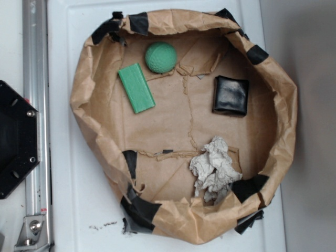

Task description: Grab the green block.

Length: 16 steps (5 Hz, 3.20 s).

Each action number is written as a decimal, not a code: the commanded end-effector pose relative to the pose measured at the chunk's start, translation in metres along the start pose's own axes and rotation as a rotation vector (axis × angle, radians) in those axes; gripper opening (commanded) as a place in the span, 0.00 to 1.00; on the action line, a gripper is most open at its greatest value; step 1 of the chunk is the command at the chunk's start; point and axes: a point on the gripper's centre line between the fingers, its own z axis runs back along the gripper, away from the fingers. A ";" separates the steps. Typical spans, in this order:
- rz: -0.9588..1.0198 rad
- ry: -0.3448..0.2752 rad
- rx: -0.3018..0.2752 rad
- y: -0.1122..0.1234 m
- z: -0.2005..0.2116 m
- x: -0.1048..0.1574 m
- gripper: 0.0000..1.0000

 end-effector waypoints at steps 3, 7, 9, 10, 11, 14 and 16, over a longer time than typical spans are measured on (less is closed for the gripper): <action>-0.348 -0.116 0.033 0.026 -0.046 0.071 1.00; -0.659 -0.031 -0.001 0.033 -0.148 0.101 1.00; -0.716 0.018 -0.013 0.026 -0.184 0.082 1.00; -0.703 0.021 -0.010 0.029 -0.185 0.085 1.00; -0.671 -0.012 -0.013 0.031 -0.166 0.094 1.00; -0.612 -0.055 0.016 0.046 -0.139 0.115 1.00; -0.675 0.008 0.039 0.031 -0.170 0.086 1.00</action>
